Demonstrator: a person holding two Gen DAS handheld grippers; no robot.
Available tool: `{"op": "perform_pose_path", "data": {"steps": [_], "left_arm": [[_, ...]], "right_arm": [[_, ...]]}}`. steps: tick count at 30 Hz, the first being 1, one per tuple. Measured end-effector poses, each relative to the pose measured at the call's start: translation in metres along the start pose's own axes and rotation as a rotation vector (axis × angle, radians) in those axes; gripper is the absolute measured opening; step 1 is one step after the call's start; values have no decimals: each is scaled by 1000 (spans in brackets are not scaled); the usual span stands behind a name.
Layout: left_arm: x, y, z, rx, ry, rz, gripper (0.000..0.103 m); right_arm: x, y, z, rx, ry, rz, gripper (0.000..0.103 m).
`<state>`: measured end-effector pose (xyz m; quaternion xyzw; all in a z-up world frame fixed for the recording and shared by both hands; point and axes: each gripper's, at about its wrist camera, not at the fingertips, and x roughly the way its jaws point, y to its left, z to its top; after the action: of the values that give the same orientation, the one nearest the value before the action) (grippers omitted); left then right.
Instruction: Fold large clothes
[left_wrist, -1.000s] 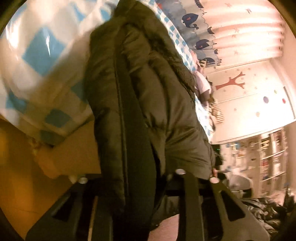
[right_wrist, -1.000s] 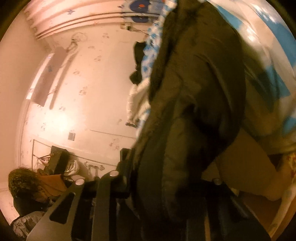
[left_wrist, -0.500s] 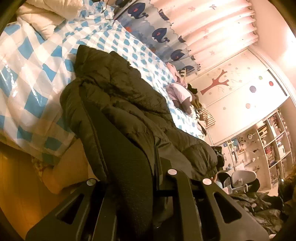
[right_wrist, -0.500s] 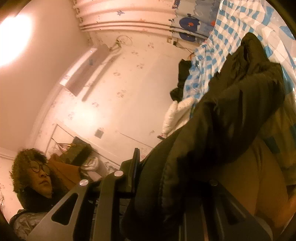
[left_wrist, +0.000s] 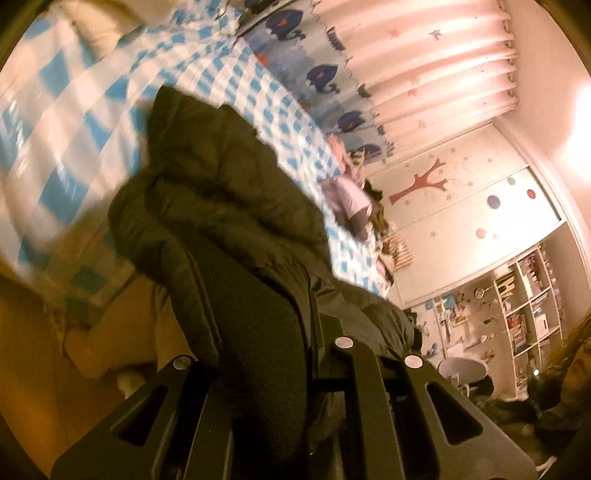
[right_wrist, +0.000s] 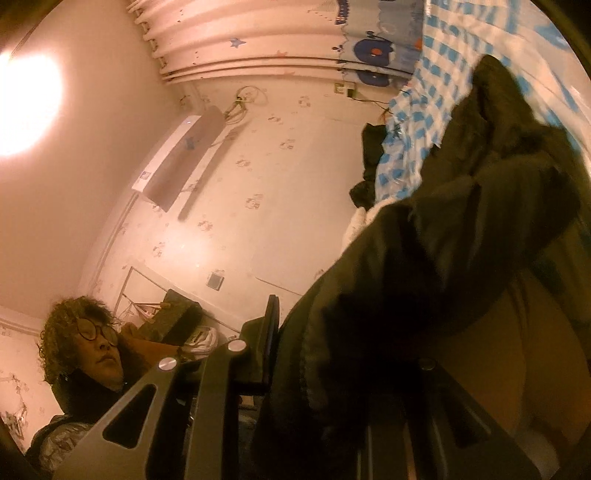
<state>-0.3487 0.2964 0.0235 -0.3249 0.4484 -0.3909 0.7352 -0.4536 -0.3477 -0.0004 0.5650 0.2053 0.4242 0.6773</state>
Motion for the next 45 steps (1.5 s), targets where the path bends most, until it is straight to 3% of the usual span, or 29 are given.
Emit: {"op": "perform_pose_path", "data": {"steps": [7, 13, 19, 23, 29, 33, 35, 36, 38, 42, 44, 45], "left_arm": [[21, -21, 77, 10, -85, -40, 7], [48, -17, 155, -30, -136, -40, 7], [95, 15, 224, -131, -134, -19, 7], [140, 54, 260, -229, -111, 36, 8], [202, 121, 289, -336, -75, 128, 9], [217, 139, 298, -374, -106, 112, 9], [218, 135, 302, -340, -121, 122, 10], [222, 136, 306, -333, -115, 136, 10], [233, 150, 310, -378, -92, 150, 13], [253, 169, 321, -436, -27, 181, 20], [256, 162, 331, -435, -19, 187, 28], [256, 158, 335, -430, -24, 185, 40]], "right_arm": [[31, 10, 74, -41, -19, 31, 20], [55, 4, 140, -39, -49, -2, 20], [77, -35, 200, 29, -77, -89, 21], [85, -85, 234, 120, -105, -183, 23], [86, -158, 258, 256, -121, -335, 23], [89, -166, 269, 268, -126, -320, 27], [94, -156, 275, 233, -122, -295, 36], [96, -155, 277, 230, -117, -292, 50], [98, -164, 284, 257, -115, -307, 57], [93, -193, 291, 359, -162, -345, 57], [94, -197, 295, 376, -180, -371, 57], [96, -196, 297, 374, -180, -375, 59]]}}
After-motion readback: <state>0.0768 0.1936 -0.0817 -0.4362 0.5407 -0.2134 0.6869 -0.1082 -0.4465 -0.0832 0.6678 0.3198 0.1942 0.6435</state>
